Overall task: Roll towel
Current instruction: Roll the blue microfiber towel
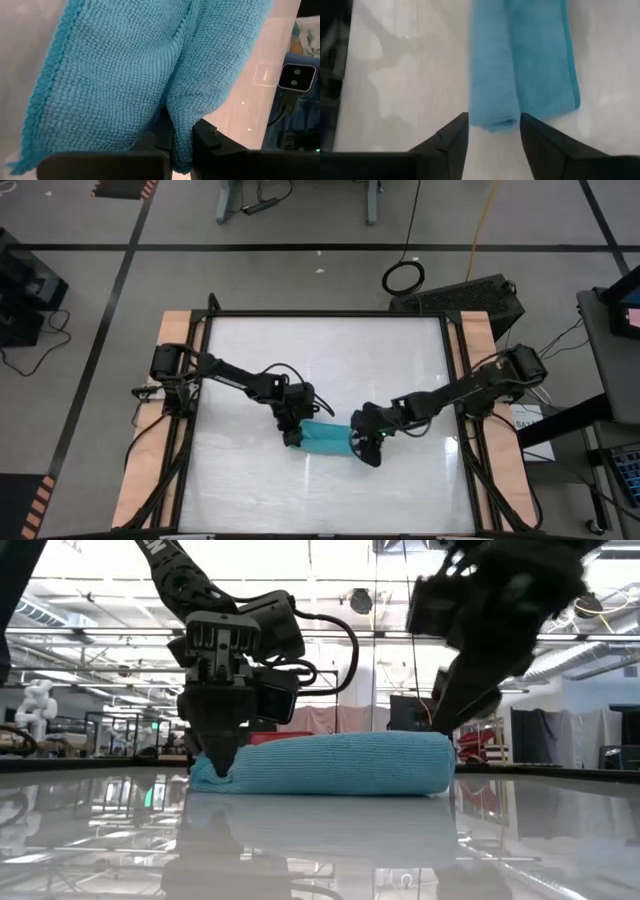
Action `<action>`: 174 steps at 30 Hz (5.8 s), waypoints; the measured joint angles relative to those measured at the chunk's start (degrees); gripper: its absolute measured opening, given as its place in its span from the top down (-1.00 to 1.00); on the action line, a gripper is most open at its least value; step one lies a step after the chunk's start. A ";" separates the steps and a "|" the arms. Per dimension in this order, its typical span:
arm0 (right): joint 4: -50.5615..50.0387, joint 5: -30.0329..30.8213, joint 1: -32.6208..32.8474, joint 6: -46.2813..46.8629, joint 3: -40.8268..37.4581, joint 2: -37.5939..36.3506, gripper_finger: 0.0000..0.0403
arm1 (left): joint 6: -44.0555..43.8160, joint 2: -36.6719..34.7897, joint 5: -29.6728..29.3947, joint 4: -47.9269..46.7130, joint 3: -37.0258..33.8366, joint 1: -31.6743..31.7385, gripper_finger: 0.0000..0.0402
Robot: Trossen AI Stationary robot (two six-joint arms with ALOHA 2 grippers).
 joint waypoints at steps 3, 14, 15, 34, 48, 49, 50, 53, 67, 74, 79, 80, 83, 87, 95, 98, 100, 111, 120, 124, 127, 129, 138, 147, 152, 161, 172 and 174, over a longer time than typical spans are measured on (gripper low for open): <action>0.91 5.49 4.32 -9.84 0.02 -2.23 0.13 | -0.49 0.04 0.19 0.41 -0.01 0.08 0.86; 1.63 17.82 12.30 -26.68 0.09 -2.22 0.21 | -1.13 0.24 2.01 1.41 -0.12 0.96 0.86; 1.61 17.83 12.00 -27.30 0.11 -2.16 0.22 | -1.42 0.24 2.01 1.60 -0.14 1.05 0.86; 8.22 16.28 10.31 -30.37 0.13 7.13 0.25 | -1.58 0.24 2.75 2.04 -0.16 1.50 0.86; 9.52 16.23 8.51 -27.27 0.22 11.65 0.25 | -1.59 0.24 3.50 2.08 -0.16 1.52 0.86; 9.66 16.22 8.42 -27.25 0.22 11.77 0.25 | -1.58 0.24 3.51 2.08 -0.16 1.52 0.86; 9.77 16.19 8.28 -27.16 0.22 11.90 0.25 | -1.58 0.24 3.53 2.08 -0.14 1.52 0.86; 9.86 15.95 7.57 -26.05 0.24 11.96 0.25 | -1.56 0.24 3.56 2.08 -0.14 1.52 0.86; 10.01 14.26 4.30 -22.44 0.23 11.96 0.31 | -1.49 0.24 3.69 2.21 -0.12 1.52 0.86; 9.96 12.73 2.93 -20.48 0.22 11.96 0.66 | -1.51 0.24 3.72 2.23 -0.12 1.50 0.83; 10.03 9.94 1.09 -16.61 0.22 11.96 0.96 | -1.37 0.24 3.75 2.23 -0.12 1.50 0.69; 10.07 9.33 0.71 -15.82 0.22 11.94 0.96 | -0.83 0.20 3.84 2.23 -0.12 1.50 0.66; 10.26 7.42 -0.42 -13.65 0.22 11.96 0.94 | 1.00 0.00 4.83 2.31 -0.08 1.50 0.55; 10.39 3.53 -1.93 -11.34 0.22 11.96 0.98 | 3.31 -1.42 7.47 1.84 -0.08 1.50 0.43; 11.49 -2.27 -3.84 -8.30 0.11 12.04 0.99 | 9.92 -11.28 0.87 -0.30 -0.04 1.39 0.37; 11.59 -4.52 -4.70 -7.29 0.11 12.07 0.99 | 15.77 -15.90 -8.15 -4.84 -0.01 0.20 0.37; 11.58 -5.35 -5.28 -6.43 0.11 12.09 0.99 | 20.00 -18.64 -14.80 -7.37 -0.01 -1.73 0.37; 11.54 -12.83 -8.65 -1.16 0.11 12.11 1.00 | 26.89 -22.14 -39.77 -10.06 -0.01 -14.13 0.37; 12.87 -18.12 -11.12 1.31 0.04 12.15 1.00 | 36.49 -20.22 -48.81 -3.76 0.05 -21.91 0.37; 13.45 -19.17 -11.68 1.60 0.04 12.15 1.00 | 36.43 -18.13 -48.01 -3.35 0.06 -22.39 0.35; 13.96 -19.98 -11.89 1.93 0.04 12.15 1.00 | 35.59 -16.67 -47.04 -3.08 0.03 -22.99 0.22; 14.09 -20.02 -11.92 2.16 0.04 12.15 1.00 | 35.55 -15.89 -46.97 -2.34 0.03 -23.54 0.09; 14.33 -20.22 -11.90 2.79 0.07 12.15 1.00 | 32.21 -11.69 -50.37 -4.21 0.03 -24.14 -0.39; 14.61 -20.22 -11.89 3.84 0.11 12.11 1.00 | 31.10 -11.04 -54.06 -4.25 -3.27 -24.14 -0.40; 14.64 -20.20 -11.92 3.92 0.11 12.11 1.00 | 30.94 -11.14 -55.89 -1.25 -6.25 -24.11 -0.29; 14.57 -20.22 -11.87 4.52 0.11 12.09 1.00 | 32.61 -11.13 -59.60 0.84 -6.63 -23.44 -0.09; 14.51 -21.71 -11.87 4.75 0.11 12.06 1.00 | 34.45 -14.04 -57.01 5.97 -6.65 -23.88 -0.17; 14.53 -21.75 -11.87 4.74 0.11 12.04 1.00 | 36.02 -14.24 -57.00 7.20 -6.62 -23.88 -0.23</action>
